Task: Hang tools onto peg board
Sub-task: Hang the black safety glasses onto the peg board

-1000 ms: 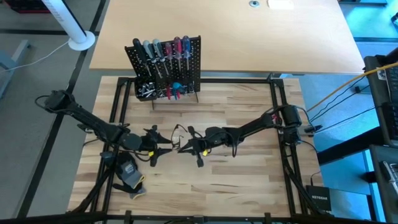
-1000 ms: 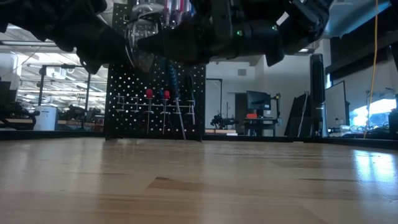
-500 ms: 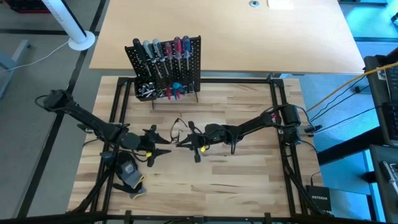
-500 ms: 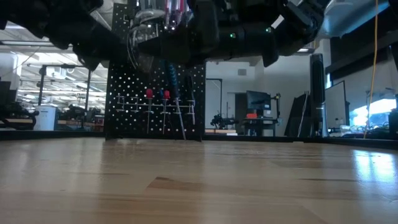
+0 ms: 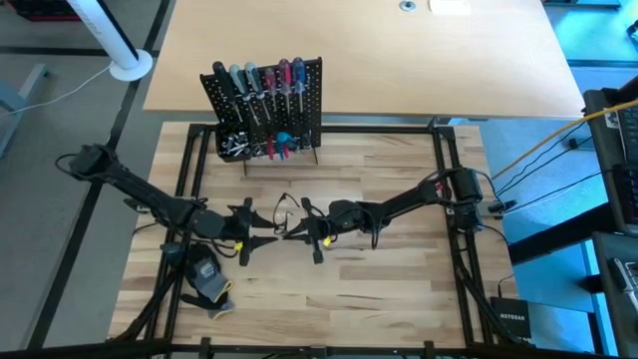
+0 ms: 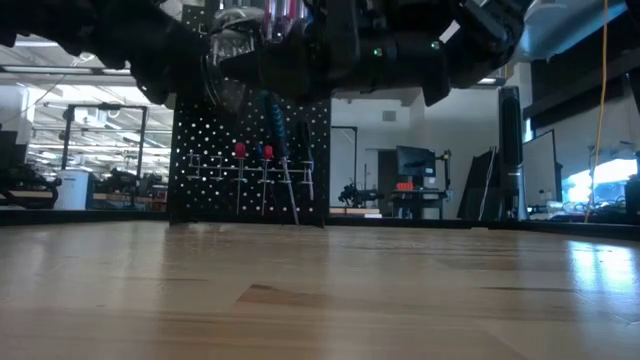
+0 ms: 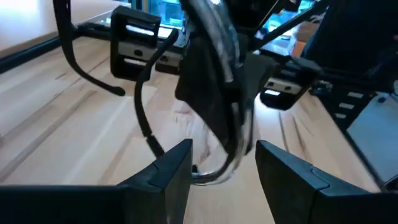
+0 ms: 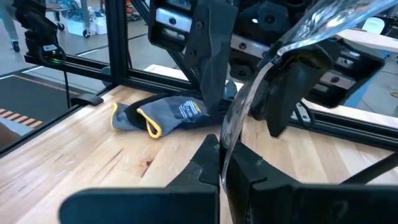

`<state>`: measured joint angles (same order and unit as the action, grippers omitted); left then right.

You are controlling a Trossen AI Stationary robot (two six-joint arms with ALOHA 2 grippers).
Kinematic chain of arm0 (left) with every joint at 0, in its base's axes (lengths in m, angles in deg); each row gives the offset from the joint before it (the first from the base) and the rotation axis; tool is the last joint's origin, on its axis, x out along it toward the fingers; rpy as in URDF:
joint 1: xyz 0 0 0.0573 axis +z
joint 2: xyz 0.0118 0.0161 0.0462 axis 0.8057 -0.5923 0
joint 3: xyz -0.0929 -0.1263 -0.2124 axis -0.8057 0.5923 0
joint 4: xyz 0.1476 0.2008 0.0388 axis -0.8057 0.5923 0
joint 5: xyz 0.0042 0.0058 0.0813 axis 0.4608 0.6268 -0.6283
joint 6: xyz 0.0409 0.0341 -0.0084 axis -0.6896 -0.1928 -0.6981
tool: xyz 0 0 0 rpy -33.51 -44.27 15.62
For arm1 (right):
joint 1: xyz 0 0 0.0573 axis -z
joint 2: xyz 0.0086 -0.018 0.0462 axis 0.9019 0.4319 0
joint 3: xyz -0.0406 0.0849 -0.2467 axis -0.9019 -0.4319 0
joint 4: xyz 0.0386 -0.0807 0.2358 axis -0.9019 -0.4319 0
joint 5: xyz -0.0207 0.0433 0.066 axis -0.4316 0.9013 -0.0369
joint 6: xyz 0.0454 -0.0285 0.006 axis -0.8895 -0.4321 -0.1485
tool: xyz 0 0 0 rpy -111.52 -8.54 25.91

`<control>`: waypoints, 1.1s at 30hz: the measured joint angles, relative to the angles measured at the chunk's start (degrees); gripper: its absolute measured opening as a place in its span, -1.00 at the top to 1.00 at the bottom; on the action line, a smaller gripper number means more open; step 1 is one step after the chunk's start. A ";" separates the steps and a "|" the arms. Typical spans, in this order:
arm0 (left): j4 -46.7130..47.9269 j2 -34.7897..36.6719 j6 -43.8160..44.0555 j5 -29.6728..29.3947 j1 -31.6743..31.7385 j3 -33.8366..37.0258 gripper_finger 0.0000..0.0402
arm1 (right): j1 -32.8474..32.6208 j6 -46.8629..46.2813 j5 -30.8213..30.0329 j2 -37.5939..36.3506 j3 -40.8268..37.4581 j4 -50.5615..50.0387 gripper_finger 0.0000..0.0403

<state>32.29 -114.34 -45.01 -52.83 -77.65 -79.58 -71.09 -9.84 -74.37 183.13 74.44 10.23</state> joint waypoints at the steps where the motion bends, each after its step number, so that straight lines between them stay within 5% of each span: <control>1: -0.42 -0.46 -0.50 0.00 0.02 0.00 0.18 | -0.03 -0.01 0.01 0.00 0.00 0.05 0.97; 14: -7.31 -4.80 -5.88 0.91 0.02 0.04 0.92 | -0.04 0.20 -0.29 0.03 -0.09 -0.08 0.95; 21: -3.57 -2.78 -8.71 -2.90 -0.72 0.04 0.96 | 0.05 -2.99 -4.91 -1.72 -0.07 -4.68 0.67; 28: 17.19 2.69 -7.06 -14.59 -2.61 0.07 0.97 | -0.10 -2.99 -6.51 -9.77 -0.09 -24.62 0.44; 33: 22.03 -0.12 -10.06 -13.44 3.15 0.11 0.97 | -0.04 -0.20 -6.59 -10.56 -0.09 -26.14 0.42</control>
<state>54.33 -114.47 -55.07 -66.27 -74.50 -79.47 -71.13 -10.04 -80.96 172.58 74.35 -15.91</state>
